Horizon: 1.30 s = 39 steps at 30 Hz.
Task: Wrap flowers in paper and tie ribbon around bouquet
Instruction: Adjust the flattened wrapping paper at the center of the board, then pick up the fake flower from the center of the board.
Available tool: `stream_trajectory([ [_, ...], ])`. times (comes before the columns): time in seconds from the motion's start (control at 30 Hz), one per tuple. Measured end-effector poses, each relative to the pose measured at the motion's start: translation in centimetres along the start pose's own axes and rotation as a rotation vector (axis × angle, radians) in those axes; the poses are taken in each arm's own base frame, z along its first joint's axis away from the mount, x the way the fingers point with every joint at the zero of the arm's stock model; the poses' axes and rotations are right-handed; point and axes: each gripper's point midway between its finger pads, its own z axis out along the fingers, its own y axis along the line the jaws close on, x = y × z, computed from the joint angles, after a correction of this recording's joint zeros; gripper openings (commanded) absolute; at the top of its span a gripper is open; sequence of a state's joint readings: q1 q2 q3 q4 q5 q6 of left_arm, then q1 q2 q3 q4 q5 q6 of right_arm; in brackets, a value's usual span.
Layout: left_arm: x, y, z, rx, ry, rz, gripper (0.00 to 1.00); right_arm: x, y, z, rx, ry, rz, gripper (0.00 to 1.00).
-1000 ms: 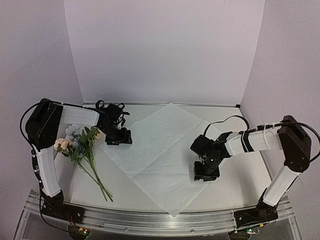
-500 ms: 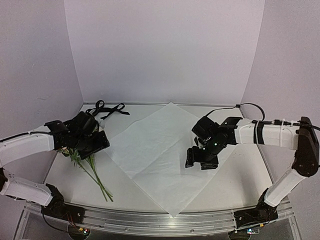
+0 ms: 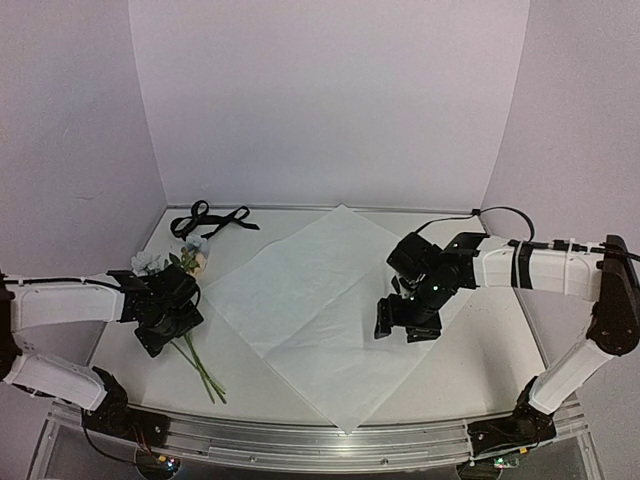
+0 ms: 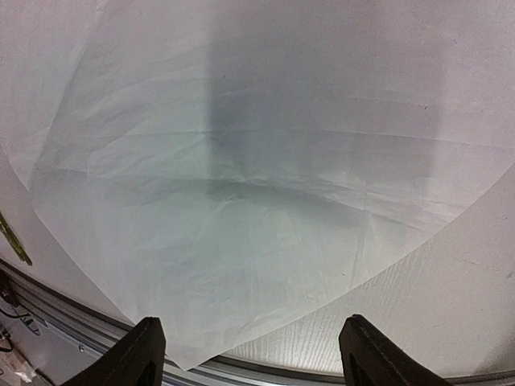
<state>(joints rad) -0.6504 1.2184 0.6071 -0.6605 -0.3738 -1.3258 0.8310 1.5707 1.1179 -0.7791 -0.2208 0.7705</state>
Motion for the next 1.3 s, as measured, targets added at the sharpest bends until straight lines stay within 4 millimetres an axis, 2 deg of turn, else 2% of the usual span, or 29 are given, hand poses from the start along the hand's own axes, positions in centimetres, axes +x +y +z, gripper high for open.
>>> stream_trajectory([
  [0.1,-0.5,0.0,1.9,-0.035,-0.002,-0.008,0.93,0.1,0.0,0.0,0.001,0.005,-0.002,0.76],
  [0.23,-1.0,-0.6,3.2,-0.03,-0.002,-0.001,0.85,0.2,-0.1,-0.2,0.008,0.013,-0.005,0.76],
  [0.37,-1.2,-1.2,4.6,-0.02,0.011,0.012,0.72,0.1,-0.1,-0.6,0.014,0.011,-0.007,0.77],
  [0.47,-1.6,-1.5,5.0,-0.013,-0.005,0.018,0.57,-0.1,0.1,-1.0,0.014,0.004,-0.009,0.77],
  [0.63,-1.7,-1.4,5.3,-0.019,-0.011,0.051,0.23,-1.0,0.9,-2.0,0.01,-0.019,-0.012,0.78],
  [0.7,-1.6,-1.3,5.3,-0.021,-0.007,0.073,0.12,-1.3,1.2,-2.3,0.011,-0.024,-0.014,0.78],
  [0.8,-1.6,-1.1,5.2,-0.031,-0.005,0.11,0.01,-1.7,1.4,-2.2,0.017,-0.025,-0.021,0.78],
  [0.9,-2.0,-0.8,4.4,-0.033,-0.019,0.156,0.0,-1.8,1.4,-1.8,0.032,-0.014,-0.03,0.79],
  [1.07,-4.0,-0.7,1.3,-0.006,-0.086,0.221,0.0,-1.8,0.9,-1.7,0.046,0.0,-0.034,0.8],
  [1.2,-6.2,-3.4,-2.6,0.077,-0.175,0.265,0.0,-1.6,-0.5,-2.3,0.036,0.004,0.002,0.8],
  [1.3,-6.4,-7.4,-5.9,0.174,-0.218,0.33,0.0,-1.3,-2.0,-3.2,0.023,0.0,0.041,0.8],
])
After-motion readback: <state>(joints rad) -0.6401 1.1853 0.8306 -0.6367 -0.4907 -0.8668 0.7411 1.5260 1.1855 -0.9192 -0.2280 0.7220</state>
